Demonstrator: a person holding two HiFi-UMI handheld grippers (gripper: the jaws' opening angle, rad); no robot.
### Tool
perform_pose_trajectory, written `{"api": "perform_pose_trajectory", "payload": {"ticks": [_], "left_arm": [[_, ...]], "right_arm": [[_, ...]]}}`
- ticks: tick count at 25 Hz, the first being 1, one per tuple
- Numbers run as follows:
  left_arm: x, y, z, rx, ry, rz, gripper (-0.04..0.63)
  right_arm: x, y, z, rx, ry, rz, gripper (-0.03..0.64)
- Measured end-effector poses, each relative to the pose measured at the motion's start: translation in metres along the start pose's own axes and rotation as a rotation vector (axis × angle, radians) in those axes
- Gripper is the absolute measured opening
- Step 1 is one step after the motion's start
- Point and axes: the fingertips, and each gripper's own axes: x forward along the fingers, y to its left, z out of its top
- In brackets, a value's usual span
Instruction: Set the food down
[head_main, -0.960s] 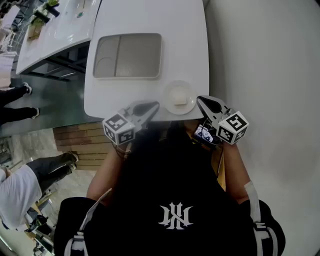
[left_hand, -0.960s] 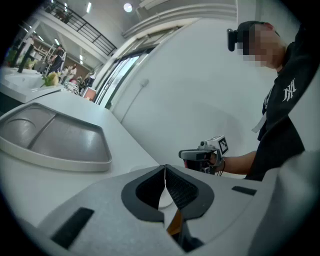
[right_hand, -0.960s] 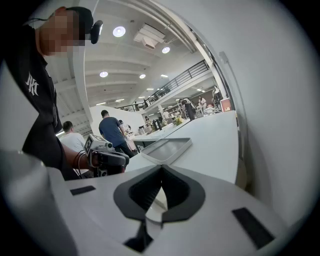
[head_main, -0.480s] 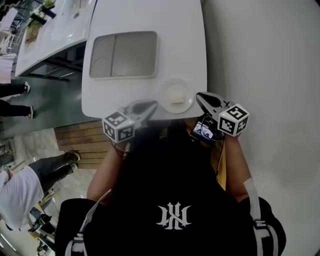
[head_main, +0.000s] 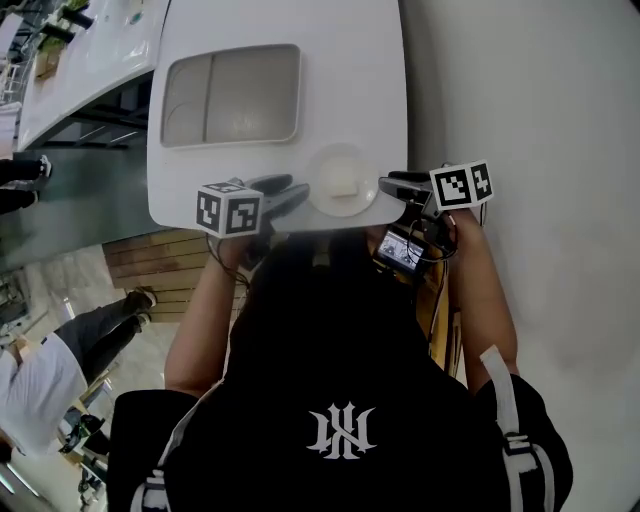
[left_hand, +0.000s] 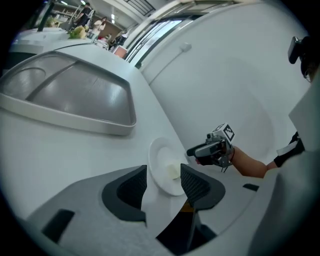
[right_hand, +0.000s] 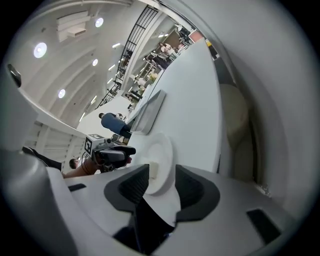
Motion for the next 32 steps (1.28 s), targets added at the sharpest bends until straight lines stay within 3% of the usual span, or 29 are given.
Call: {"api": "perform_pose_trajectory", "payload": {"ticks": [6, 17, 22, 27, 32], "left_arm": [[0.01, 0.014, -0.012, 0.032, 0.095, 0.089, 0.195], [0.032, 0.01, -0.018, 0.006, 0.13, 0.06, 0.187], [0.028, 0.017, -0.027, -0.001, 0.159, 0.068, 0.072], [0.024, 0.015, -0.028, -0.055, 0.153, 0.023, 0.044], [0.013, 0.012, -0.025, -0.062, 0.164, 0.006, 0.034]], "right_arm": [[0.018, -0.007, 0.0, 0.001, 0.062, -0.046, 0.149], [0.032, -0.005, -0.006, 0.04, 0.094, -0.059, 0.129], [0.032, -0.015, -0.008, 0.078, 0.077, -0.109, 0.041], [0.032, -0.012, -0.007, 0.115, 0.068, -0.106, 0.032], [0.027, 0.004, -0.003, 0.134, 0.079, -0.086, 0.026]]}}
